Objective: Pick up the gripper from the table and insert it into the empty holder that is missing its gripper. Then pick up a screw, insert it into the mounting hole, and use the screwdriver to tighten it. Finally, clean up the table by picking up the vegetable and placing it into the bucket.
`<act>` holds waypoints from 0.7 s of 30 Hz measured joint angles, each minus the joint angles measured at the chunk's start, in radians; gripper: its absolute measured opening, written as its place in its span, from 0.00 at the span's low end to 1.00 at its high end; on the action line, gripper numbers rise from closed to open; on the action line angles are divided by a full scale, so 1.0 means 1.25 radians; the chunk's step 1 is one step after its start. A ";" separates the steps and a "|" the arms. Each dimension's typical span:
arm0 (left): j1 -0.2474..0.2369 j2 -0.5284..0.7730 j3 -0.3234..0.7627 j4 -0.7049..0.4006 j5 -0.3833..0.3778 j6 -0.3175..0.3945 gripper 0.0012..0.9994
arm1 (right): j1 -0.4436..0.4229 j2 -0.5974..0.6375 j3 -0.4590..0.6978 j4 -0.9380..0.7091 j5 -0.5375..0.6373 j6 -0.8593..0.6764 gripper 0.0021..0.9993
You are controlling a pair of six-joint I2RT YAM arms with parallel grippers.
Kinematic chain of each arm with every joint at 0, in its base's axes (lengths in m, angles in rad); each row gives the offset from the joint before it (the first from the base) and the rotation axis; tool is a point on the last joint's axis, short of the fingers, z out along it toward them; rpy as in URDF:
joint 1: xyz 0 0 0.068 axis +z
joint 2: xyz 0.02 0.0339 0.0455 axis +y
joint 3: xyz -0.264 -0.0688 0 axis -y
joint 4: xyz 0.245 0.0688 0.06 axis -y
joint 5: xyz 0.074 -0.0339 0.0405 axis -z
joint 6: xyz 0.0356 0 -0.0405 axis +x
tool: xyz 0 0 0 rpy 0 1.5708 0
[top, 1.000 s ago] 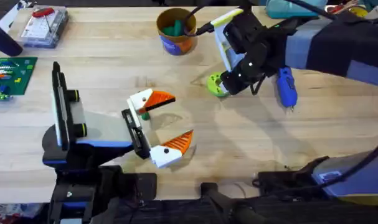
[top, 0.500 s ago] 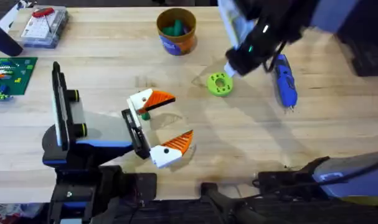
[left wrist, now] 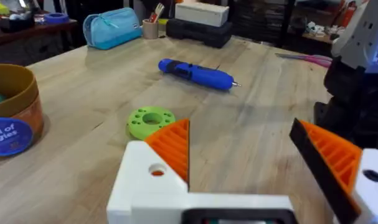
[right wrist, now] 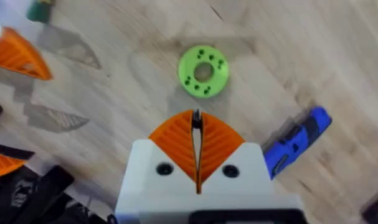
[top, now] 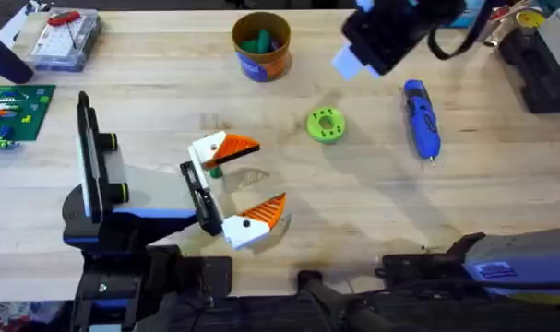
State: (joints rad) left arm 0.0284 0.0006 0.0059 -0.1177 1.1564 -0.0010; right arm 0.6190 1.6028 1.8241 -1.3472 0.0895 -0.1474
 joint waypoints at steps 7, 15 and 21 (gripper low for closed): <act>0.000 0.000 0.000 0.000 0.000 0.000 0.99 | 0.095 0.076 0.119 -0.019 0.000 -0.017 0.00; 0.000 0.000 0.000 0.000 0.000 0.000 0.99 | 0.208 0.148 0.199 -0.014 -0.003 -0.033 0.00; 0.000 0.000 0.000 0.000 0.000 0.000 0.99 | 0.285 0.154 0.201 -0.005 -0.024 -0.075 0.00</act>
State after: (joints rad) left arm 0.0284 0.0006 0.0059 -0.1177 1.1564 -0.0010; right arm 0.9753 1.7954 2.0758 -1.3529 0.0593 -0.2417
